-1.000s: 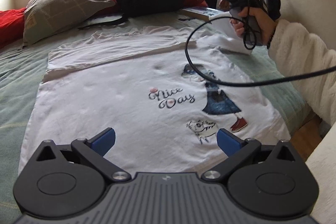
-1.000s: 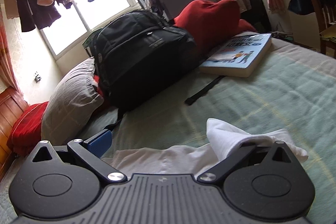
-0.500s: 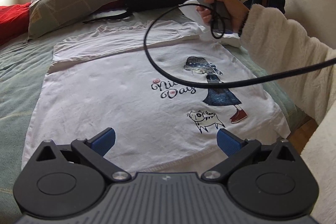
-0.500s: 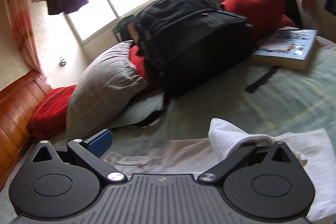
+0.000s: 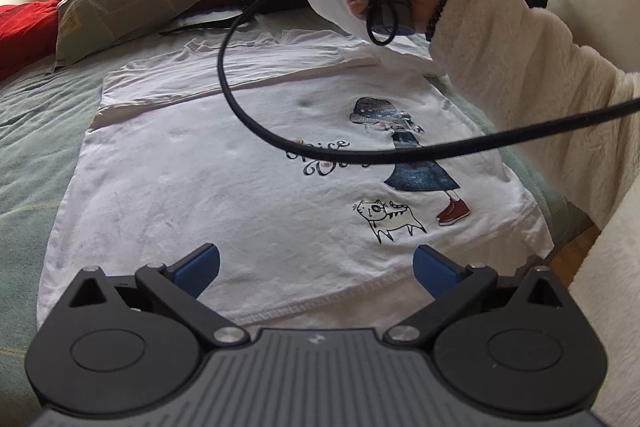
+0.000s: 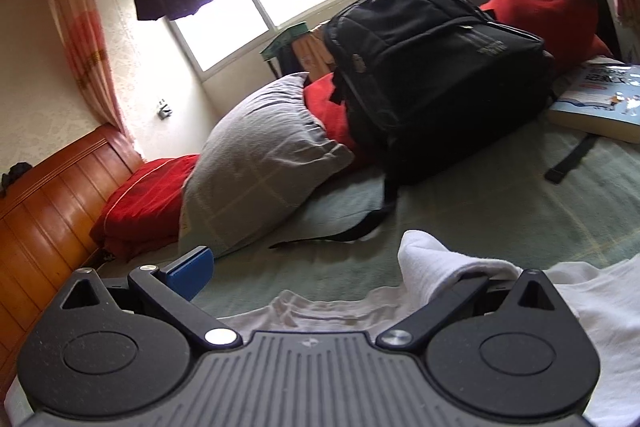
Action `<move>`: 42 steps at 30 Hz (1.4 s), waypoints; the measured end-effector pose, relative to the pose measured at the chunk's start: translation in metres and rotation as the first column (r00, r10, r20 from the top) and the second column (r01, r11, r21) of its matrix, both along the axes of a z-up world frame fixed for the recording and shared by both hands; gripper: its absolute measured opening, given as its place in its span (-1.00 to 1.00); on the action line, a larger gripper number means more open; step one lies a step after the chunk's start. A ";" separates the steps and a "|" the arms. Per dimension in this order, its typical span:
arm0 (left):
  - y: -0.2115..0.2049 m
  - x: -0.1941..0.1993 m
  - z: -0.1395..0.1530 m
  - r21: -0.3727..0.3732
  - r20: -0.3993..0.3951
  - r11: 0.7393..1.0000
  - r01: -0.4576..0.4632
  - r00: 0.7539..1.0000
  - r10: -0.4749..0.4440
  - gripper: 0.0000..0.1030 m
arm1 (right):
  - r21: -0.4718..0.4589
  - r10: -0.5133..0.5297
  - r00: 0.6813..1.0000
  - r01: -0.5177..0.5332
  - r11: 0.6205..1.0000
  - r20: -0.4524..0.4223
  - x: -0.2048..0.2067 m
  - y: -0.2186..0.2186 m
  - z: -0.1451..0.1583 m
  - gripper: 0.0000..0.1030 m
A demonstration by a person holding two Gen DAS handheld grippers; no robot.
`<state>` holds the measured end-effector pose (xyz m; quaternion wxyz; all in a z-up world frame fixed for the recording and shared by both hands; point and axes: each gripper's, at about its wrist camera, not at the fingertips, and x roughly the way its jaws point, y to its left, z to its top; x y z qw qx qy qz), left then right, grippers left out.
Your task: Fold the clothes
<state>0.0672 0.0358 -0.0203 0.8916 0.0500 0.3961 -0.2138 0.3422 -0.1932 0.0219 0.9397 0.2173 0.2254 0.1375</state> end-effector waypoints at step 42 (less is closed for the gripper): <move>0.007 -0.007 -0.010 -0.016 -0.039 0.999 -0.038 0.999 0.037 0.99 | -0.252 0.363 0.927 -0.374 0.892 -0.091 0.003 0.166 -0.031 1.00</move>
